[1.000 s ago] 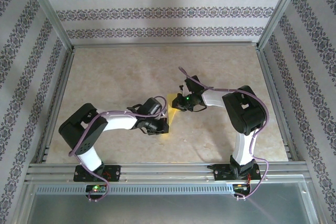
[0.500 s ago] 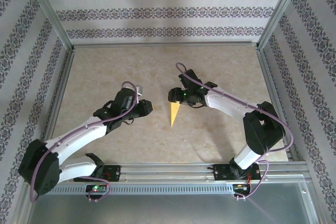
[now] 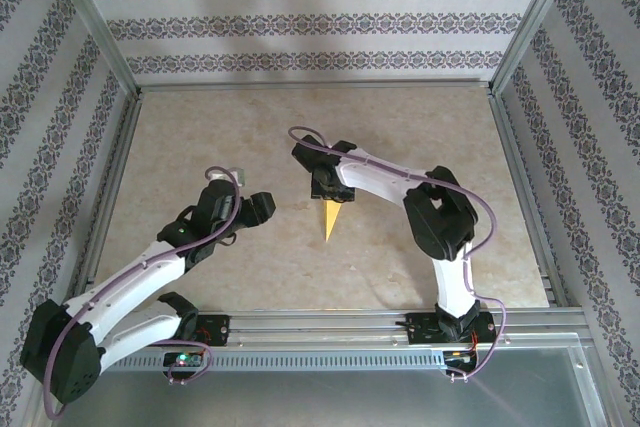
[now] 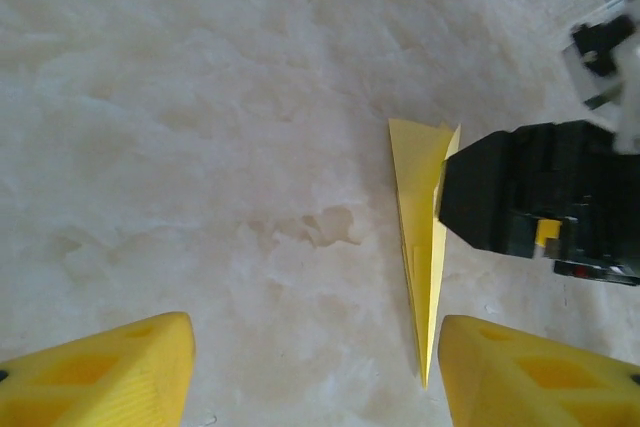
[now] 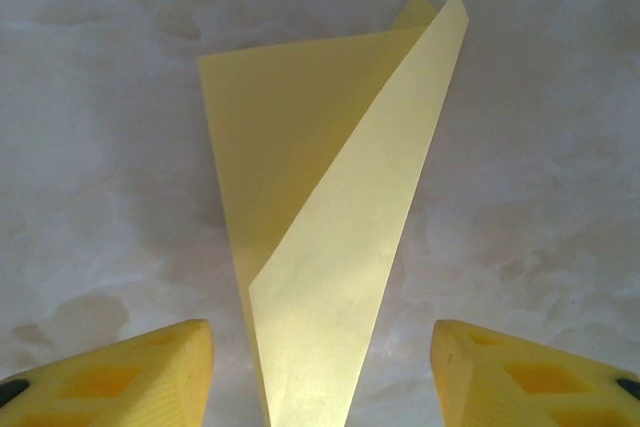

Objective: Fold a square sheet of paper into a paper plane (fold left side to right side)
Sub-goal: Pick up the paper plane at the center of the table.

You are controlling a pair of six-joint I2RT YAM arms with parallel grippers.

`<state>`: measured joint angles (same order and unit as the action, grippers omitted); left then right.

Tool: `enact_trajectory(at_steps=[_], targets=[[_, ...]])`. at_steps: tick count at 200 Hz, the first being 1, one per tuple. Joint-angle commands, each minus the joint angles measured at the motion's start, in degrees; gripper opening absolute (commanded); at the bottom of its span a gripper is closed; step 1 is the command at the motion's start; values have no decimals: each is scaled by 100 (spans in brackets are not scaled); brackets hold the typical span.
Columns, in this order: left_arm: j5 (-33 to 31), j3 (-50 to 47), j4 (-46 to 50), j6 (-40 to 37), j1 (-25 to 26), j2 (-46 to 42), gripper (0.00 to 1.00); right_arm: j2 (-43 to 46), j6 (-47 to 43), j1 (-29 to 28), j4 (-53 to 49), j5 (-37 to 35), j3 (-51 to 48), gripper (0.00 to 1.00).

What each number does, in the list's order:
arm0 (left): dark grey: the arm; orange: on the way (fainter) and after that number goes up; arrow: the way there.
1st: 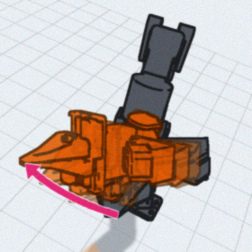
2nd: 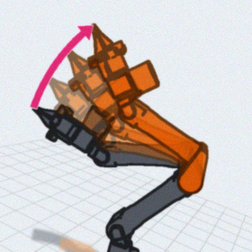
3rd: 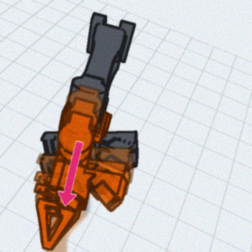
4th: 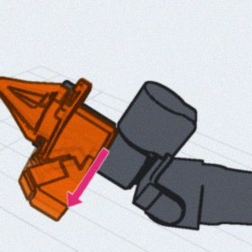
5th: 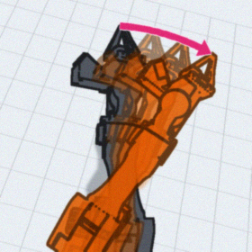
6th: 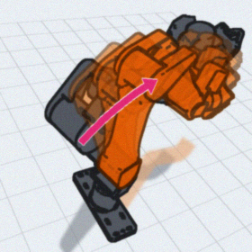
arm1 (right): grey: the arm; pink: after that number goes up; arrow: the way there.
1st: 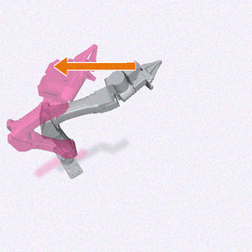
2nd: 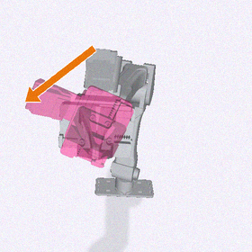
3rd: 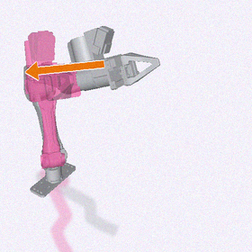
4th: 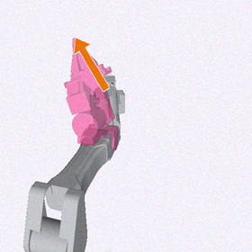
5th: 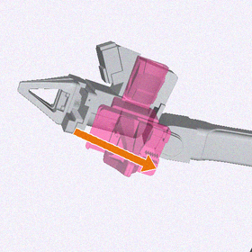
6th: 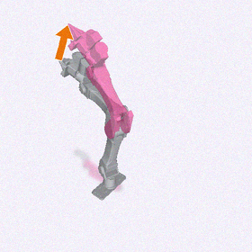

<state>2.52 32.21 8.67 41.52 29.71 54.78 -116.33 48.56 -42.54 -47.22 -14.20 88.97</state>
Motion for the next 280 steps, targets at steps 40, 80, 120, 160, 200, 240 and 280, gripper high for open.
enact_trajectory(at_steps=[40,80,120,160,200,240,280], targets=[[-44,-232,179,-83,-190,-293,69,-667,18,-21,-401,-276,575,59],[4,-218,206,-91,-229,-289,69,-756,143,-18,-420,-316,520,51],[29,-214,265,-75,-255,-270,70,-632,250,-9,-393,-400,308,35],[56,-167,388,-70,-280,-291,70,-253,451,-9,-313,-524,42,12],[91,-65,530,-48,-298,-370,70,457,504,-19,-273,-787,-263,2],[102,-1,557,43,-325,-503,70,1370,161,-25,-65,-912,-628,0],[380,66,240,324,-413,-516,74,2697,-550,26,1202,-562,-1708,0]])
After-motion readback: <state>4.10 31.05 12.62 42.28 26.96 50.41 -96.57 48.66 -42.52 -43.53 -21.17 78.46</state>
